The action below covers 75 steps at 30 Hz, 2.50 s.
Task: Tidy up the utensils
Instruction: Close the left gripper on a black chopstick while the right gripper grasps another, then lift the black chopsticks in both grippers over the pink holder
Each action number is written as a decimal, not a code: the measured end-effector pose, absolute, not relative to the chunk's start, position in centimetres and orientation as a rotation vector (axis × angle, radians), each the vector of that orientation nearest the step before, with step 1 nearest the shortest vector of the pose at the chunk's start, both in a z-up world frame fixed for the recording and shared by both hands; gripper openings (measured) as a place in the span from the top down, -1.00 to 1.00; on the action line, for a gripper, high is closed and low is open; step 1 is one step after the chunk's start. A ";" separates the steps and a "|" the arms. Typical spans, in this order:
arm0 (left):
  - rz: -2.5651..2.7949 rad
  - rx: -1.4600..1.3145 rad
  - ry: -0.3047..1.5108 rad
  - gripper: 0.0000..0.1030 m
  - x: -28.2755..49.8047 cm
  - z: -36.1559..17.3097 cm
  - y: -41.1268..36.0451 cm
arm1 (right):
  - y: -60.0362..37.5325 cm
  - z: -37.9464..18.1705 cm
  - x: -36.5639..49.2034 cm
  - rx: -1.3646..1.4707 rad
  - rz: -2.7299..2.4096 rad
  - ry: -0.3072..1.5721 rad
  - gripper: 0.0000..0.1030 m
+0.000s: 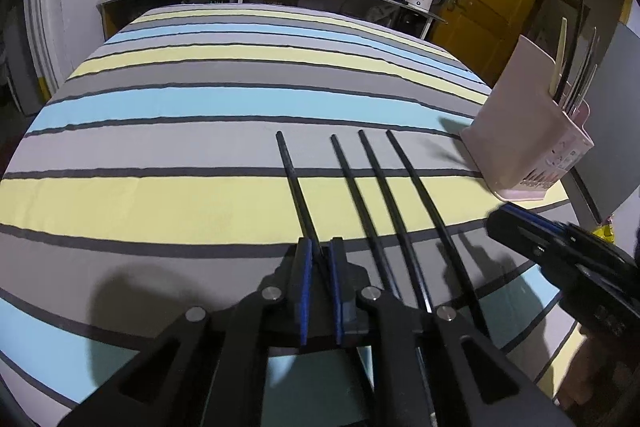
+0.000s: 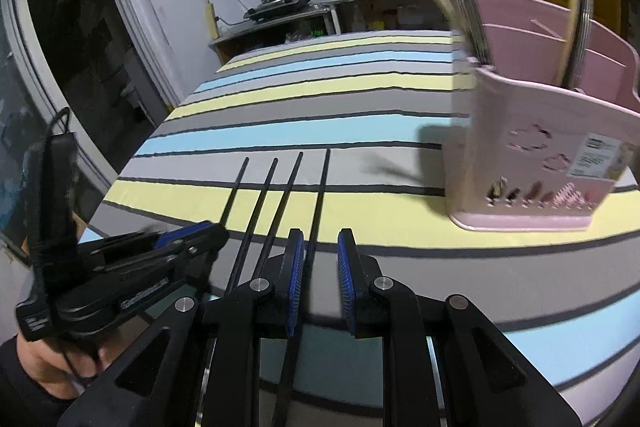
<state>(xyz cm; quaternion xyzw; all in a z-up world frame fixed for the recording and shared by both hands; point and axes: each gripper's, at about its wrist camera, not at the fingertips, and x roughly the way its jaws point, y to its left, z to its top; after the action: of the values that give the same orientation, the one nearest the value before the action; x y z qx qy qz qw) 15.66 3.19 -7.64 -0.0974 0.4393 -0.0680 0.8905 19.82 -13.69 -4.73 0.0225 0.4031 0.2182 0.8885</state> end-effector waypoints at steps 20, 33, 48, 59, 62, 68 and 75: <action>-0.117 -0.210 0.912 0.77 17.9 -7.8 4.2 | -9.6 -7.4 24.1 -0.068 0.408 0.885 0.66; -0.133 -0.212 0.903 0.87 17.0 -6.3 4.7 | -10.7 -5.5 22.8 -0.006 0.434 0.873 0.89; -0.235 -0.201 0.737 0.89 12.9 1.8 4.0 | -14.7 1.2 18.5 0.082 0.452 0.725 0.89; -0.304 -0.189 0.648 0.89 11.0 6.5 3.5 | -17.3 4.7 16.3 0.128 0.445 0.634 0.89; -0.323 -0.185 0.623 0.89 10.8 7.7 3.3 | -18.0 5.6 15.8 0.138 0.438 0.609 0.89; -0.354 -0.174 0.603 0.89 11.1 9.0 2.4 | -19.4 7.0 15.3 0.157 0.422 0.567 0.89; -0.396 -0.170 0.634 0.89 12.0 8.4 0.4 | -21.1 6.8 14.8 0.178 0.389 0.567 0.89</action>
<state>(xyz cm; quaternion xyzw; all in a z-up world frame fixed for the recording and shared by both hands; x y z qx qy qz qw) 12.03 0.39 8.44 -0.0829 0.3093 -0.1933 0.9274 14.81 -21.14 6.77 0.0872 0.2777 0.1907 0.9375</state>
